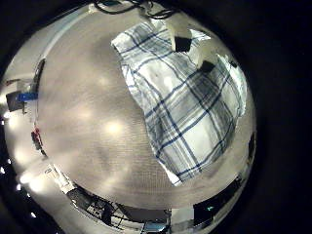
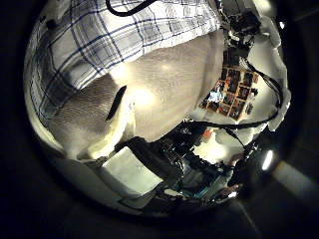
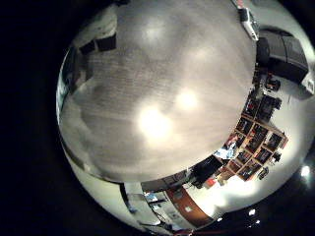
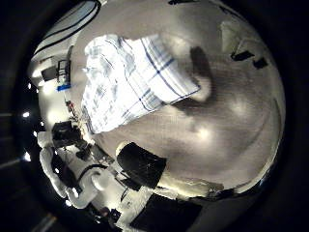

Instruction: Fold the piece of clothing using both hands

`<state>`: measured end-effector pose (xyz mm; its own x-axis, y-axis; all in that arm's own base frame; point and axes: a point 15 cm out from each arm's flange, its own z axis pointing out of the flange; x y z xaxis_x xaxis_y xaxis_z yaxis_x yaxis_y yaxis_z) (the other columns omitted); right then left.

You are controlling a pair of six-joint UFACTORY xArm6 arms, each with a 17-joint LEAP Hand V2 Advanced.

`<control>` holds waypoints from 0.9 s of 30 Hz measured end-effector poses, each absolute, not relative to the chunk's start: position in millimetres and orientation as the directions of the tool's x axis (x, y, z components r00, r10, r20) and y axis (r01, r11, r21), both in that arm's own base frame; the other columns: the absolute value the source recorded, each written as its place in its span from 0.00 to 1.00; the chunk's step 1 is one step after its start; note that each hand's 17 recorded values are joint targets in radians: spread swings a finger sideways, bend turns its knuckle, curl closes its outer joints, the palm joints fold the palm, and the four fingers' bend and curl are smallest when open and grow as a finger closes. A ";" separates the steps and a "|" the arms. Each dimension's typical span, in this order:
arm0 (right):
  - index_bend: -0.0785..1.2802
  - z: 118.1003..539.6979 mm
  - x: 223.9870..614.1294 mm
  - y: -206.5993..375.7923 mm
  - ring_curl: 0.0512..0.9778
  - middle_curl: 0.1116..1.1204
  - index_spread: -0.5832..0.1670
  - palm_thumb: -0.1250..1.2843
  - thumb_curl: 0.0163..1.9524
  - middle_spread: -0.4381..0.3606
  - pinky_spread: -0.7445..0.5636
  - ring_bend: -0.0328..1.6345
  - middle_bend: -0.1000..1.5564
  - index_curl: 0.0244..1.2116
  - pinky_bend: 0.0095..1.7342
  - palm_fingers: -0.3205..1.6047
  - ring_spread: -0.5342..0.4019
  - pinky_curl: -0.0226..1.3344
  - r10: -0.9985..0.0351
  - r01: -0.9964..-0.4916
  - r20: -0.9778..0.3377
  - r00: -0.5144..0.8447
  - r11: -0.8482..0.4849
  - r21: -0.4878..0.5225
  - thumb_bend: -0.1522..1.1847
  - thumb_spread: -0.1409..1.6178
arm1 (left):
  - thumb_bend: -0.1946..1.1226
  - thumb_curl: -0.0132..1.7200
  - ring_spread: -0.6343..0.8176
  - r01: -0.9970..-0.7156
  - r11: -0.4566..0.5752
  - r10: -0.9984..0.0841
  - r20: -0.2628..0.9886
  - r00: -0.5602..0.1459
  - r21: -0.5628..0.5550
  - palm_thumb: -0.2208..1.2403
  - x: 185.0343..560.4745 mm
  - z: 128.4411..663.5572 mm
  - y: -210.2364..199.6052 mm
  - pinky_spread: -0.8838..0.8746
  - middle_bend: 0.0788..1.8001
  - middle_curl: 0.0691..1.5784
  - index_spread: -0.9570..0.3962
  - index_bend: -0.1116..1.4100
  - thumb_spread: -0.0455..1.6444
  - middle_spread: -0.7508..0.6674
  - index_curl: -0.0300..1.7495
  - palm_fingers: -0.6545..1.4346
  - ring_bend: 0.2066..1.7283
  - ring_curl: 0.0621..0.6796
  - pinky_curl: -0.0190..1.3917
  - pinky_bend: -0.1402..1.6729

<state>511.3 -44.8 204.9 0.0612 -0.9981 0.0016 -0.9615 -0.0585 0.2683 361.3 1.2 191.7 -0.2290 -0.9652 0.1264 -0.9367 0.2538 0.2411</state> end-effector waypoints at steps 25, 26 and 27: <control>0.72 198.9 502.9 -15.1 0.58 0.68 0.33 0.64 0.21 0.32 0.30 0.75 0.71 0.65 0.65 0.81 0.33 0.50 -0.989 -0.950 -0.073 0.130 -0.145 0.277 0.28 0.77 | 0.13 0.21 0.52 -0.935 0.254 -0.966 0.114 -0.233 0.246 0.48 361.5 185.6 6.3 0.63 0.06 0.21 0.66 0.20 0.72 0.60 0.30 0.43 0.30 0.33 0.38 0.19; 0.73 200.6 498.5 -14.6 0.58 0.68 0.33 0.65 0.21 0.32 0.30 0.76 0.72 0.66 0.65 0.81 0.33 0.51 -0.988 -0.951 -0.096 0.123 -0.145 0.274 0.28 0.77 | 0.13 0.21 0.52 -0.935 0.255 -0.966 0.114 -0.234 0.246 0.48 361.6 185.3 5.9 0.63 0.06 0.21 0.66 0.20 0.72 0.60 0.30 0.44 0.30 0.33 0.38 0.19; 0.75 201.9 494.1 -16.7 0.60 0.70 0.34 0.67 0.22 0.32 0.31 0.77 0.74 0.67 0.67 0.79 0.33 0.52 -0.986 -0.952 -0.117 0.115 -0.143 0.271 0.28 0.78 | 0.13 0.21 0.52 -0.935 0.256 -0.965 0.115 -0.234 0.247 0.48 361.4 184.9 5.5 0.63 0.06 0.21 0.66 0.20 0.72 0.60 0.30 0.44 0.30 0.33 0.38 0.19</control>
